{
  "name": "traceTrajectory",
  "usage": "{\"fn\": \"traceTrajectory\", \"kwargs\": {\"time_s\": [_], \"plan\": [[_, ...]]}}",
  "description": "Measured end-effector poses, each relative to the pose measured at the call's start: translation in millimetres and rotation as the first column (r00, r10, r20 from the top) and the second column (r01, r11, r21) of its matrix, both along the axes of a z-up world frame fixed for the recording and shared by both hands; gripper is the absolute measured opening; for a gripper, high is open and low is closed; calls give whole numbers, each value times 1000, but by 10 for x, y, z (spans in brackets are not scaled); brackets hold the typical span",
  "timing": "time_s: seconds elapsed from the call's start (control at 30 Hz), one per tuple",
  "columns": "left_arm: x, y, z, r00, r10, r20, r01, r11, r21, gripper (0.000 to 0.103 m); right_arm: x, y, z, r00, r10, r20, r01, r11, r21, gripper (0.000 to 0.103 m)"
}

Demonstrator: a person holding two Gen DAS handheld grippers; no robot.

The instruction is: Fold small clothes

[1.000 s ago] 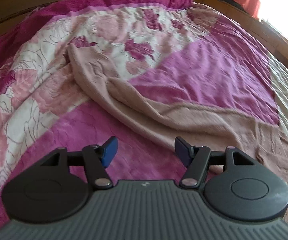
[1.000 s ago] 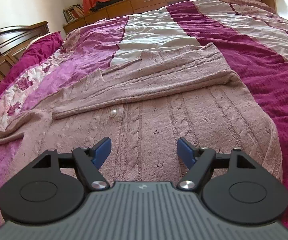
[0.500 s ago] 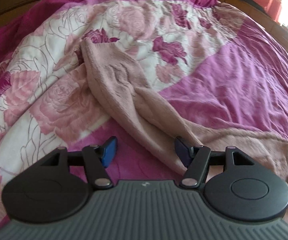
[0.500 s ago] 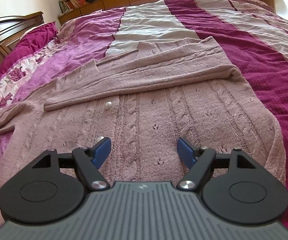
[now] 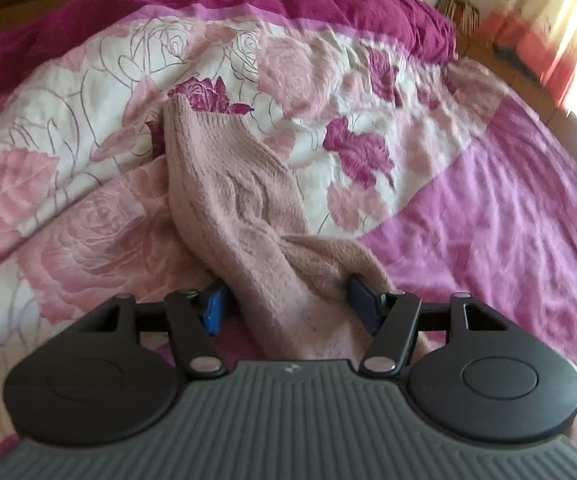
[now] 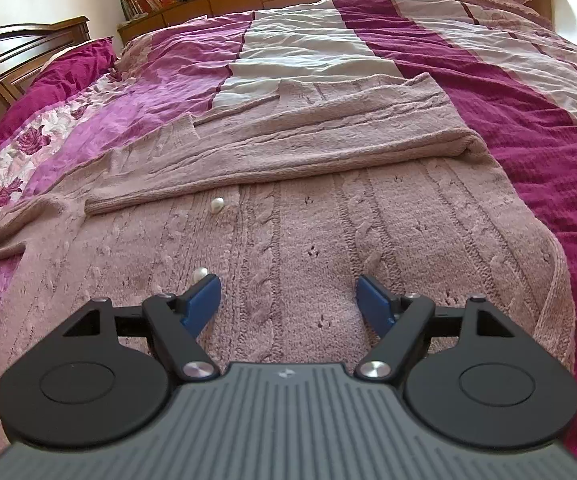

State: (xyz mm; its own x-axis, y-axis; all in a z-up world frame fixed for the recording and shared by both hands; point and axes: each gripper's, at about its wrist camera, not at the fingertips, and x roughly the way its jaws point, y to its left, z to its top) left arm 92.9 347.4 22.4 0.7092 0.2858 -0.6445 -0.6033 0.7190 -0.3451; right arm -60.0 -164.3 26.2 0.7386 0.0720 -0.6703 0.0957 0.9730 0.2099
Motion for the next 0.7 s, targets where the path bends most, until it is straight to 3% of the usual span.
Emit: {"fn": "traceTrajectory", "kwargs": {"time_s": [0.03, 0.07, 0.1, 0.2, 0.37, 0.53, 0.7], "plan": [[-15, 20, -1, 1000, -4, 25, 5, 1000, -17, 31, 1, 1, 0, 1000, 0, 0, 0, 1000, -1, 81], [-26, 49, -6, 999, -21, 44, 23, 999, -47, 18, 2, 0, 0, 1000, 0, 0, 0, 1000, -1, 81], [-37, 63, -3, 998, -24, 55, 28, 997, -73, 14, -1, 0, 0, 1000, 0, 0, 0, 1000, 0, 81], [-172, 38, 115, 993, -13, 114, 20, 998, -59, 12, -8, 2, -2, 1000, 0, 1, 0, 1000, 3, 81], [-456, -184, 518, 972, -20, 234, 10, 999, 42, 12, -17, 4, -3, 1000, 1, 6, -1, 1000, 5, 81], [-488, -534, 807, 966, -77, 247, 50, 992, 116, 12, -39, -27, 8, 1000, -2, 15, 2, 1000, 22, 81], [-507, -973, 1029, 939, -195, 282, 146, 972, 186, 12, -64, -75, 22, 1000, -5, 21, 4, 999, 49, 81]]}}
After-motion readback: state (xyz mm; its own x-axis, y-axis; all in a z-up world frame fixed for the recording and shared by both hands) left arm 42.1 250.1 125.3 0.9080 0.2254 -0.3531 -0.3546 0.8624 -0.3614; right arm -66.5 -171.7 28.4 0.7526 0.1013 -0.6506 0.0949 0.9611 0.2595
